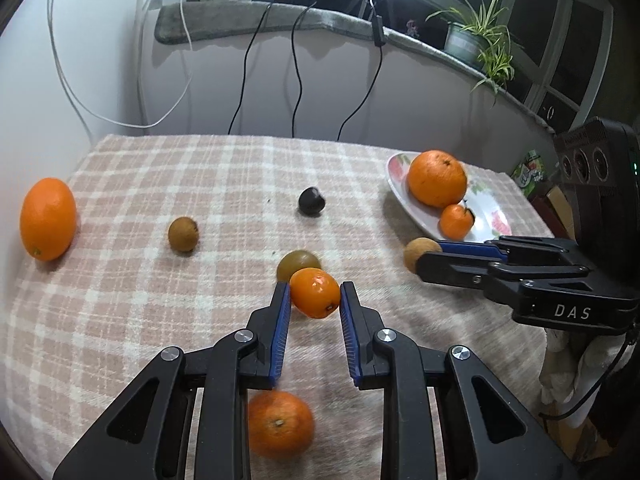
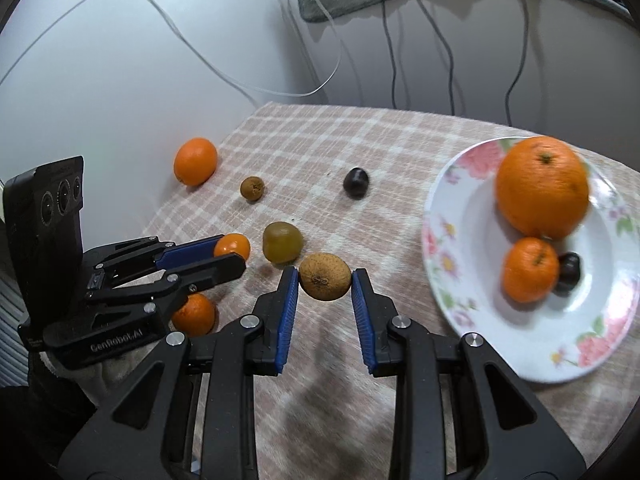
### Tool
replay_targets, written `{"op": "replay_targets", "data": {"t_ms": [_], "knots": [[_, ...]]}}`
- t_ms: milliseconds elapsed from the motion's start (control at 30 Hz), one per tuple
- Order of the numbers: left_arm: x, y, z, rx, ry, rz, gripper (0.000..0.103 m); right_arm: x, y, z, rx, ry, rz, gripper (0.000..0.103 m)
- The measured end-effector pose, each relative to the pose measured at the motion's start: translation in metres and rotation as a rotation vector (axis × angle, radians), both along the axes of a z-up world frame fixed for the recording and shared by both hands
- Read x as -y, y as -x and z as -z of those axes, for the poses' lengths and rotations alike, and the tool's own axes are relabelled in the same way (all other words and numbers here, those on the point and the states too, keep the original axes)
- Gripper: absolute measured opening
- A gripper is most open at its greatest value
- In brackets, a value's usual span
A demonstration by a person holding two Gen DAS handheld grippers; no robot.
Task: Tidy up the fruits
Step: 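Grasp a mandarin with the left tool while the right tool grasps a brown kiwi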
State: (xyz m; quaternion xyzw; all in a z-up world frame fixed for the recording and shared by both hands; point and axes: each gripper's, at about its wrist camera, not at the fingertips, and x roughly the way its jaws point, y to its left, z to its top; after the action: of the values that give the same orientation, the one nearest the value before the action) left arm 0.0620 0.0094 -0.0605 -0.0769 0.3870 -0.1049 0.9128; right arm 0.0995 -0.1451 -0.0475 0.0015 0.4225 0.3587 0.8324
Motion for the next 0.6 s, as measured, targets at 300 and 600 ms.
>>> {"op": "replay_targets", "data": {"t_ms": [300, 600], "knots": [[0.021, -0.008, -0.006, 0.024, 0.03, 0.038, 0.023, 0.055, 0.001, -0.013, 0.032, -0.006, 0.108, 0.029], [0.047, -0.021, -0.012, 0.037, 0.05, 0.089, 0.023, 0.098, -0.003, -0.016, 0.052, 0.008, 0.21, 0.029]]}}
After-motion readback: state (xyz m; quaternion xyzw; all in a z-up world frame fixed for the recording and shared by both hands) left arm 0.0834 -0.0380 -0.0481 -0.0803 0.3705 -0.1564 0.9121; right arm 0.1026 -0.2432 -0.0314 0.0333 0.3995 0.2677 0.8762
